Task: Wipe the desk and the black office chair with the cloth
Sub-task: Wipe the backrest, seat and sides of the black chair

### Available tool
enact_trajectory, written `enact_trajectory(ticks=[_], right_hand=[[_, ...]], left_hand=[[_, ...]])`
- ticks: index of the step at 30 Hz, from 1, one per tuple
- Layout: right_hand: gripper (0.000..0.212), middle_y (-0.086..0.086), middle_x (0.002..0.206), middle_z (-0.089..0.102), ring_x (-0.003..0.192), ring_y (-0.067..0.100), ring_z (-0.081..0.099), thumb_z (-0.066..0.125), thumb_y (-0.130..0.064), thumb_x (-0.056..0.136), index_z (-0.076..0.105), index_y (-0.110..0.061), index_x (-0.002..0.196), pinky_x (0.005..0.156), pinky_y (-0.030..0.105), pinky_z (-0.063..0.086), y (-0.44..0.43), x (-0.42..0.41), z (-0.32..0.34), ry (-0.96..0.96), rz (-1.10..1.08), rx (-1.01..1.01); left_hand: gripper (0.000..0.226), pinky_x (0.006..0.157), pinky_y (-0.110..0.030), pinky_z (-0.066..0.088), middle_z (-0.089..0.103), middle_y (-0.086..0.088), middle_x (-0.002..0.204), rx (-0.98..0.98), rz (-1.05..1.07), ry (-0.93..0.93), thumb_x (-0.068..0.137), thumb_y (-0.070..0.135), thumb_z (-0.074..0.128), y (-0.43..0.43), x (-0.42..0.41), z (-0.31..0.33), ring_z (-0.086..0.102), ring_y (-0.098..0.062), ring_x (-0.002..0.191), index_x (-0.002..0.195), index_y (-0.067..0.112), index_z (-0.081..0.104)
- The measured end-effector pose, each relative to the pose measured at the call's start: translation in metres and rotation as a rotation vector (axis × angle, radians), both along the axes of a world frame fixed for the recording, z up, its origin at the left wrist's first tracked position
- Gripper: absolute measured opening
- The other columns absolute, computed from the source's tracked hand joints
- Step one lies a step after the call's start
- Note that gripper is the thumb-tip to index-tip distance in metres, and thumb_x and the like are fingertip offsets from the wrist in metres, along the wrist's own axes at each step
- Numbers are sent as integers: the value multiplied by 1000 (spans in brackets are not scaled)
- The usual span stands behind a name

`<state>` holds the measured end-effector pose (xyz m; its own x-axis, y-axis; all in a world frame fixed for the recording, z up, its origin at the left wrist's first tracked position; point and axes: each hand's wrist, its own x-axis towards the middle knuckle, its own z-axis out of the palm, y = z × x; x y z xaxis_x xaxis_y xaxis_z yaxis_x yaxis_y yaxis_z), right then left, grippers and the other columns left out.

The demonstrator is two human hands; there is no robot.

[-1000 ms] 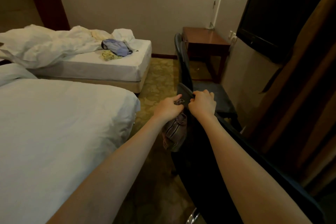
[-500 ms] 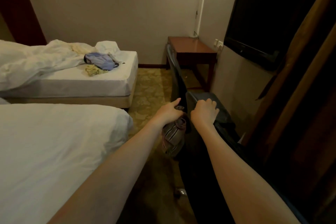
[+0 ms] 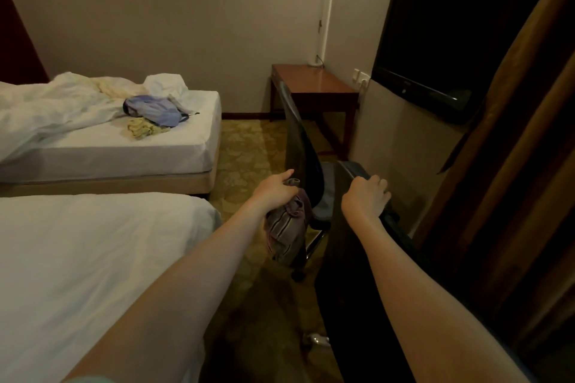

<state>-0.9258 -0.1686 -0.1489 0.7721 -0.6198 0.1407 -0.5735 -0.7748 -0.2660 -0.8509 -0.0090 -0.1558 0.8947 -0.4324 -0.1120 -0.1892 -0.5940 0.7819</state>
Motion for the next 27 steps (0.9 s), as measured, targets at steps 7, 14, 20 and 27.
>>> enact_trajectory(ticks=[7,14,20,27], right_hand=[[48,13,143,30,134,31,24,50,-15,91,42,-17,138,111,49,17,28,11,-16,-187,89,-81],[75,6,151,27,138,27,29,66,-11,84,28,-23,147,111,45,32,71,50,-35,-236,431,909],[52,-2,114,58,111,20,54,66,-6,83,50,-18,131,73,21,46,87,94,-38,-152,478,1248],[51,17,120,62,108,33,59,62,-6,78,54,-8,129,95,44,46,90,183,-42,-236,485,1691]], left_hand=[[46,72,-23,43,54,-4,129,-20,24,-60,94,27,49,28,34,27,57,-11,92,139,20,43],[27,66,-18,42,58,1,95,-204,-54,-5,92,6,49,69,58,29,54,-6,80,115,20,55],[29,87,-29,46,61,-4,105,-396,-39,122,93,0,46,95,95,17,59,-17,96,110,20,60],[25,71,-23,49,62,-4,90,-587,171,276,93,-1,47,100,163,19,59,-16,81,112,11,56]])
